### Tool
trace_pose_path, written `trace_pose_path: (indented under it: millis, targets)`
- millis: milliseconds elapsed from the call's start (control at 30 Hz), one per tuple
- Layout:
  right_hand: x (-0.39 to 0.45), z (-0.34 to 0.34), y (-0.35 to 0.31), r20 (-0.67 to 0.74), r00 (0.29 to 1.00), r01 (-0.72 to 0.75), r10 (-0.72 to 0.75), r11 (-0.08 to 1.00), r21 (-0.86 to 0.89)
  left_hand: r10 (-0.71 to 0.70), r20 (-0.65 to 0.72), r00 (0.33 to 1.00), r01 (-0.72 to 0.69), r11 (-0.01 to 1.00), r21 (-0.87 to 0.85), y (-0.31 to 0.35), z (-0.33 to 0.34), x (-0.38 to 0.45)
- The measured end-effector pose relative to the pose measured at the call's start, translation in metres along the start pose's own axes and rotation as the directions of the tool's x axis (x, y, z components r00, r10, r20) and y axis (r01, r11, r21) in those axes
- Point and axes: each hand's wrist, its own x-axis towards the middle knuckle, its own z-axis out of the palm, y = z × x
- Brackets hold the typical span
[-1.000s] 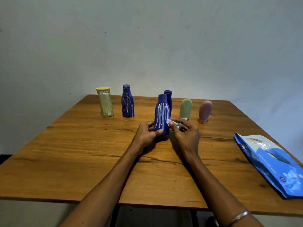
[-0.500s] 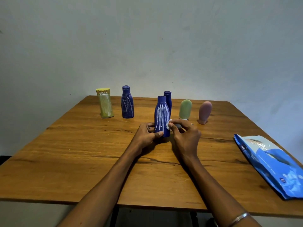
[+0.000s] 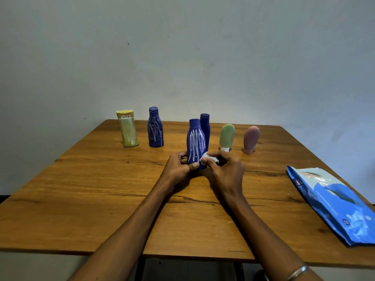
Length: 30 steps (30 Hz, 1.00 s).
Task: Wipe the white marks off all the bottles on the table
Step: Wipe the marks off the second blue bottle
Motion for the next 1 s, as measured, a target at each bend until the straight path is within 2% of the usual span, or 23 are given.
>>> trace_pose_path:
  millis: [133, 200, 367, 500, 633, 800, 900, 1000]
  targets:
    - [0.006, -0.003, -0.005, -0.121, 0.992, 0.032, -0.022, 0.996, 0.084, 0.008, 0.086, 0.996, -0.017, 0.994, 0.104, -0.001, 0.004, -0.001]
    - [0.009, -0.003, -0.005, -0.120, 0.991, 0.061, -0.052, 0.996, 0.068, 0.009, 0.072, 0.997, -0.017, 0.993, 0.114, -0.001, 0.006, -0.001]
    - [0.006, -0.005, -0.004, 0.081, 0.994, 0.066, -0.068, 0.998, 0.021, 0.041, -0.032, 0.999, -0.040, 0.998, 0.044, -0.003, 0.002, -0.001]
    - [0.007, -0.014, -0.002, 0.230, 0.973, 0.008, 0.004, 0.998, -0.055, 0.110, -0.078, 0.991, -0.102, 0.989, 0.110, -0.003, 0.003, -0.001]
    - [0.007, -0.014, -0.006, 0.157, 0.987, 0.053, -0.046, 0.998, -0.035, 0.124, -0.018, 0.992, -0.119, 0.978, 0.169, -0.004, 0.004, -0.001]
    - [0.016, -0.011, -0.013, -0.088, 0.988, 0.138, -0.130, 0.986, 0.092, 0.103, 0.028, 0.994, -0.107, 0.971, 0.215, -0.004, 0.008, -0.001]
    - [0.021, -0.008, -0.010, -0.095, 0.979, 0.192, -0.180, 0.973, 0.130, 0.096, 0.018, 0.995, -0.097, 0.969, 0.225, -0.003, 0.009, -0.002]
    - [0.021, -0.010, -0.007, -0.028, 0.988, 0.155, -0.153, 0.983, 0.095, 0.099, -0.007, 0.995, -0.096, 0.977, 0.188, -0.003, 0.008, -0.002]
